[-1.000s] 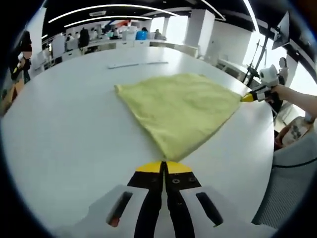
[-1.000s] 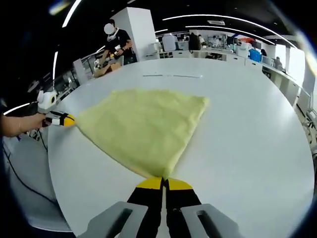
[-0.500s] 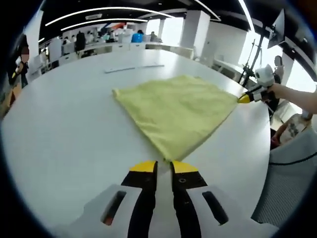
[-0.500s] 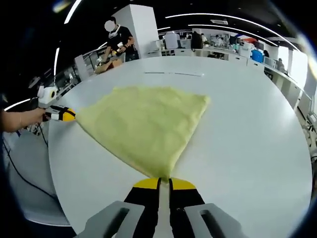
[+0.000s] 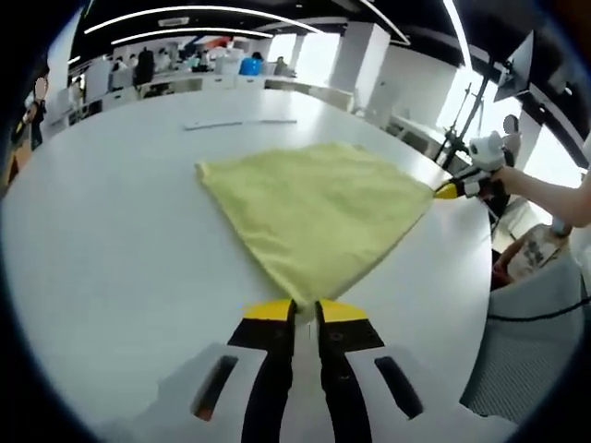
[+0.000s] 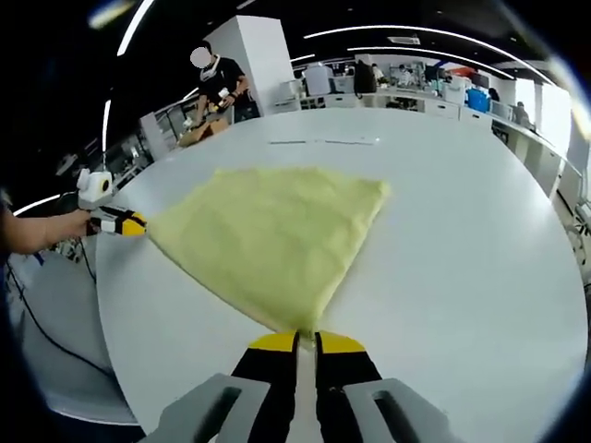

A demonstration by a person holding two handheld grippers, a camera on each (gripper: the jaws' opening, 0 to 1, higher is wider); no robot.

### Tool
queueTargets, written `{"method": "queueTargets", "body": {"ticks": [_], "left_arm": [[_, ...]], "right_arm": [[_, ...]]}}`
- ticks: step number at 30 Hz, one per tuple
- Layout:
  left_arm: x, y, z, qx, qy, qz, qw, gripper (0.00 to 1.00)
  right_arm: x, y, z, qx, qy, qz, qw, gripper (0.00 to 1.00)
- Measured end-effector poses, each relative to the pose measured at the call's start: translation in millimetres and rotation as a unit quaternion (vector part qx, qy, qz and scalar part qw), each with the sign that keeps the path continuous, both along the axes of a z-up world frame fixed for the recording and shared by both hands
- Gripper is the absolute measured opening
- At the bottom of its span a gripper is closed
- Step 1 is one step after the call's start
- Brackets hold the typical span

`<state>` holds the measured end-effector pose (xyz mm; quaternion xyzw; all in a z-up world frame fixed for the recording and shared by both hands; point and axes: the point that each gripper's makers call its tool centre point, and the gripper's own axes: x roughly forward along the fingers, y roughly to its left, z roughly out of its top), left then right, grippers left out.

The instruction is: Fold the garment on the visible template until the final outline fits inside the template.

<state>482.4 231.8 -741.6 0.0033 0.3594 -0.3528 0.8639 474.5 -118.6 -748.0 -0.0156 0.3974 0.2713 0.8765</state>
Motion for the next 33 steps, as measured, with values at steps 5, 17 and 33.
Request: {"method": "queueTargets", "body": {"ticks": [5, 17, 33], "left_arm": [[0.6, 2, -1.2, 0.001, 0.006, 0.007, 1.0, 0.0], [-2.5, 4, -2.1, 0.011, 0.001, 0.014, 0.9998, 0.0], [-16.3, 2, -3.0, 0.02, 0.0, 0.011, 0.9997, 0.0]], "right_arm": [[1, -1, -0.1, 0.004, 0.0, -0.01, 0.9999, 0.0], [-6, -1, 0.7, -0.002, -0.004, -0.007, 1.0, 0.0], [-21, -3, 1.9, -0.009, -0.003, 0.002, 1.0, 0.0]]}}
